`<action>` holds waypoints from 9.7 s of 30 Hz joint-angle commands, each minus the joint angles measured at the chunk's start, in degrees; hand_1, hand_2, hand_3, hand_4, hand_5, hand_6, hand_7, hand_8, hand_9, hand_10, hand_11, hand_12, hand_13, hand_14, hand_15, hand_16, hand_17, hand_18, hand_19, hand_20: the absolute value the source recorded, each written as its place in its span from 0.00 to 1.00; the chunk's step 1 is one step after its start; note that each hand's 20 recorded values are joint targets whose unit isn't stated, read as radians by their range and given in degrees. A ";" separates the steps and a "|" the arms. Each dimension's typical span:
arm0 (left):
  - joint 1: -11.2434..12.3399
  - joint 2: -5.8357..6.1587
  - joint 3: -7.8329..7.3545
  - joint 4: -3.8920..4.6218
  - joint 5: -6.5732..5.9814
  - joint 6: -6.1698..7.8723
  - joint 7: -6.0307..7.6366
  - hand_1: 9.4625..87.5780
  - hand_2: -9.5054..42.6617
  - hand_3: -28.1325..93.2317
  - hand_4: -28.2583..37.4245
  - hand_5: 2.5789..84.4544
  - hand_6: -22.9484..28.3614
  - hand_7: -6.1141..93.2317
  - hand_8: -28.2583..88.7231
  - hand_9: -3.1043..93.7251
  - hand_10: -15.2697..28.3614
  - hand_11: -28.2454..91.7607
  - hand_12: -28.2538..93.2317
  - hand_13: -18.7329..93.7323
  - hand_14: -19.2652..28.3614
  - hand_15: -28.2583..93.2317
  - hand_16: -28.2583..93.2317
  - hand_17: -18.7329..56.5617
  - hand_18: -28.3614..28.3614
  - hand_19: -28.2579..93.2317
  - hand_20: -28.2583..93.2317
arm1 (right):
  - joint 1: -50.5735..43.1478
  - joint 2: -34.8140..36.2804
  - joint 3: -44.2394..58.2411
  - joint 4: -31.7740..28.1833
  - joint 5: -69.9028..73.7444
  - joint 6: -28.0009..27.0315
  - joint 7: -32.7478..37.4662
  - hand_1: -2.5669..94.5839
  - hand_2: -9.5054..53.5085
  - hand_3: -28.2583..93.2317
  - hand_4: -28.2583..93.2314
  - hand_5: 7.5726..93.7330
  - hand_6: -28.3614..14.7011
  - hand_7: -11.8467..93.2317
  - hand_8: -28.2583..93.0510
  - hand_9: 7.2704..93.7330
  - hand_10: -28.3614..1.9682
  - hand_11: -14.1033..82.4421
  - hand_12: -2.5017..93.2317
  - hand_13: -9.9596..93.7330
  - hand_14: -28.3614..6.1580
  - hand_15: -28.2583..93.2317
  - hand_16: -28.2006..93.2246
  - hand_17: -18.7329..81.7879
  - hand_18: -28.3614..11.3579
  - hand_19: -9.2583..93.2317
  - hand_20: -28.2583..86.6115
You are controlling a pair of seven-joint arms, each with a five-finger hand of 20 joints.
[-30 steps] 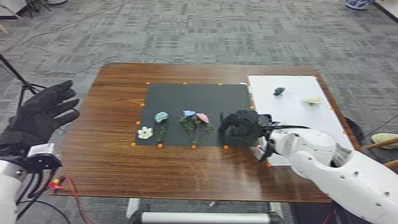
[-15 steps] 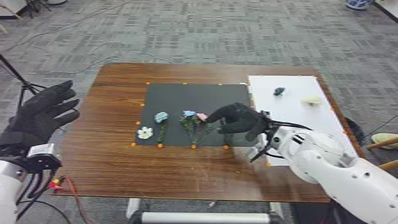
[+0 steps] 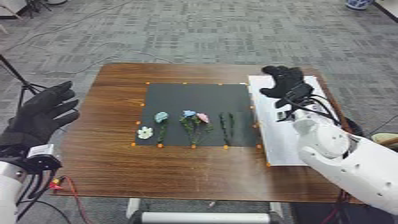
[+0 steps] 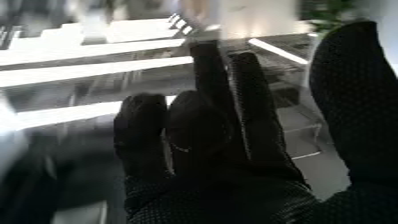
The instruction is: Arrange flowers
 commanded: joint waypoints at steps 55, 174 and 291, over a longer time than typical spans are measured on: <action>-0.30 0.42 0.28 0.02 0.11 -0.51 -0.13 0.19 0.14 0.80 0.00 0.24 0.48 0.29 0.15 0.21 0.57 0.42 0.39 0.22 0.67 0.59 0.19 0.10 0.84 0.56 0.33 | 13.51 -8.18 -18.50 1.47 2.60 2.56 -3.15 0.57 0.00 0.89 0.00 0.85 0.72 0.42 0.22 0.96 0.84 0.30 0.53 0.86 0.68 0.94 0.54 0.60 0.20 0.96 0.70; -0.11 -0.17 -0.38 -0.33 0.31 -0.93 0.16 0.19 0.15 0.80 0.00 0.25 0.49 0.29 0.15 0.21 0.57 0.42 0.39 0.21 0.66 0.59 0.19 0.10 0.83 0.56 0.34 | 14.85 -7.67 -12.92 19.48 8.57 -19.46 1.97 0.32 0.00 0.93 0.00 0.29 0.55 0.30 0.15 0.39 0.70 0.30 0.17 0.72 0.61 0.96 0.50 0.50 0.20 0.91 0.69; -5.67 -3.84 12.52 -0.48 6.73 -0.60 5.78 0.19 0.09 0.80 0.00 0.22 0.48 0.29 0.15 0.18 0.55 0.40 0.39 0.20 0.64 0.55 0.18 0.10 0.83 0.54 0.32 | -61.72 -24.08 57.05 -20.33 84.39 -26.75 -51.38 0.17 0.05 0.94 0.02 0.27 0.60 0.19 0.17 0.25 0.61 0.16 0.23 0.27 0.56 0.27 0.44 0.16 0.21 0.39 0.38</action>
